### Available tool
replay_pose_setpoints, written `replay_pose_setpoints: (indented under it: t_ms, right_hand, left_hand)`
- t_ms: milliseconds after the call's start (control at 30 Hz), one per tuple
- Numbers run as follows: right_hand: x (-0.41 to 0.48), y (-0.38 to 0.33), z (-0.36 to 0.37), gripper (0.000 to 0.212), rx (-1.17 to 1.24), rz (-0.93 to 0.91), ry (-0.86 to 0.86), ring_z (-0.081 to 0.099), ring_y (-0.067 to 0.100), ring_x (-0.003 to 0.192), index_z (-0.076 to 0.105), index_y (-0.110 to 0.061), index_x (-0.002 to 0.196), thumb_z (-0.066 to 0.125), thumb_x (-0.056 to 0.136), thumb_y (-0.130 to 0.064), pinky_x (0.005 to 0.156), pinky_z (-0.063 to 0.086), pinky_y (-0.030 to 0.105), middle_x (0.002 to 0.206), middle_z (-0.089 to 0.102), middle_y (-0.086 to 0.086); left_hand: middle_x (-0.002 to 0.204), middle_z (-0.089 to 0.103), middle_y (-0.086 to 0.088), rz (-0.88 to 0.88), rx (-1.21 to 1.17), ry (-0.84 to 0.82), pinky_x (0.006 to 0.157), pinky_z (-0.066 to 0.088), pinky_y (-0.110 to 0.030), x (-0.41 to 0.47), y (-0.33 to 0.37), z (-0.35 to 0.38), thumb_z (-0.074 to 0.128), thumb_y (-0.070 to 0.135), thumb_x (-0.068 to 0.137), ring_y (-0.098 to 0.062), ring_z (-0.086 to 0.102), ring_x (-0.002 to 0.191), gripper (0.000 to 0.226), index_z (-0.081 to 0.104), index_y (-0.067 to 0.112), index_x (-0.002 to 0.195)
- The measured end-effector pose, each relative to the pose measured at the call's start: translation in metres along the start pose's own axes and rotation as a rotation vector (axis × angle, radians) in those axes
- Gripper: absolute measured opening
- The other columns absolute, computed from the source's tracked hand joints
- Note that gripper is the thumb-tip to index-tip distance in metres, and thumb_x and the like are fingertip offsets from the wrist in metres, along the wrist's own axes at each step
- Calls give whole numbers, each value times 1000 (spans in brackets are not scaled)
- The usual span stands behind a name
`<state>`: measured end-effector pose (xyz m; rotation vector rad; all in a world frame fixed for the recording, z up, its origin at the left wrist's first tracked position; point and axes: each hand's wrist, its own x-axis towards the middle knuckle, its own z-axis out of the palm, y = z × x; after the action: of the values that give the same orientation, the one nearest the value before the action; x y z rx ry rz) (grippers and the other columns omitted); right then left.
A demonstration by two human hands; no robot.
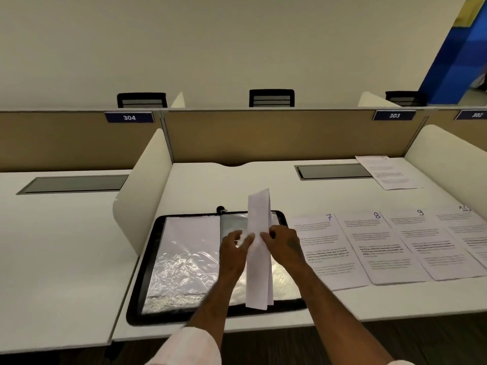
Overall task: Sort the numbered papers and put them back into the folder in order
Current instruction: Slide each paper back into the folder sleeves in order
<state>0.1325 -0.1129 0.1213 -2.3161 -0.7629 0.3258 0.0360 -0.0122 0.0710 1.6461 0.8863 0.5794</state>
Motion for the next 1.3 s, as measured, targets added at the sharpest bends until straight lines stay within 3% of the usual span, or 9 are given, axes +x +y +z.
replay_pose_setpoints:
  t_ms: [167,333,467,600,667,767,900,1067,1300]
  right_hand:
    - [-9,-3,-2,40,19,-86,-18,43,3,55,41,-26,59,59,93,-35,52,29,18,59,44,-11]
    - [-15,7,0,34,18,-95,-47,53,10,63,45,-30,62,58,91,-43,58,37,24,67,52,-11]
    - [-18,16,0,27,-20,-97,-80,61,15,77,60,-20,82,60,88,-46,62,43,24,83,62,-3]
    - [-20,24,-6,23,-50,-91,-84,55,15,77,53,-17,82,57,94,-36,55,35,17,84,56,0]
    - [-21,31,-12,23,-36,-63,-52,53,13,74,53,-15,83,56,96,-33,53,31,13,83,54,-2]
    - [-22,48,-17,25,-21,-36,-27,52,12,68,50,-16,76,56,96,-30,51,30,13,76,52,-4]
    - [-23,70,-20,37,-41,-63,-21,52,14,66,37,-24,63,54,96,-25,50,30,17,70,48,-7]
    - [-28,85,-7,29,-52,-67,-17,54,15,70,42,-23,70,52,97,-24,60,38,23,76,53,-2]
    - [-35,89,3,23,-104,-29,37,56,17,77,62,-5,96,52,97,-25,67,42,26,93,65,9]
  left_hand:
    - [108,70,-1,-452,-466,-247,93,53,-44,-14,-4,-1,53,68,85,-22,65,104,46,65,29,106]
    - [107,74,-12,-456,-612,-219,86,55,-41,-25,-19,22,72,79,55,-28,69,102,91,69,11,115]
    - [102,74,-14,-457,-599,-172,84,57,-43,-32,-17,34,67,69,68,-31,71,97,73,70,10,111]
    - [107,72,-14,-498,-587,-192,94,53,-48,-28,-15,40,69,80,62,-31,68,102,87,67,11,115]
    - [103,72,-9,-507,-447,-161,88,54,-42,-28,-16,39,55,72,83,-26,68,97,66,65,14,111]
    - [97,71,-4,-309,176,-102,86,51,-33,-26,-35,30,57,54,92,-21,66,89,45,67,11,104]
    - [119,61,1,-105,837,-345,92,47,-33,-26,-65,15,71,49,83,-18,57,112,46,62,20,117]
    - [123,51,-1,81,1092,-504,91,46,-36,-29,-80,19,77,46,77,-20,51,116,55,58,20,121]
    - [112,66,-3,226,1114,-505,85,50,-37,-30,-82,18,53,29,94,-27,62,105,24,70,19,107]
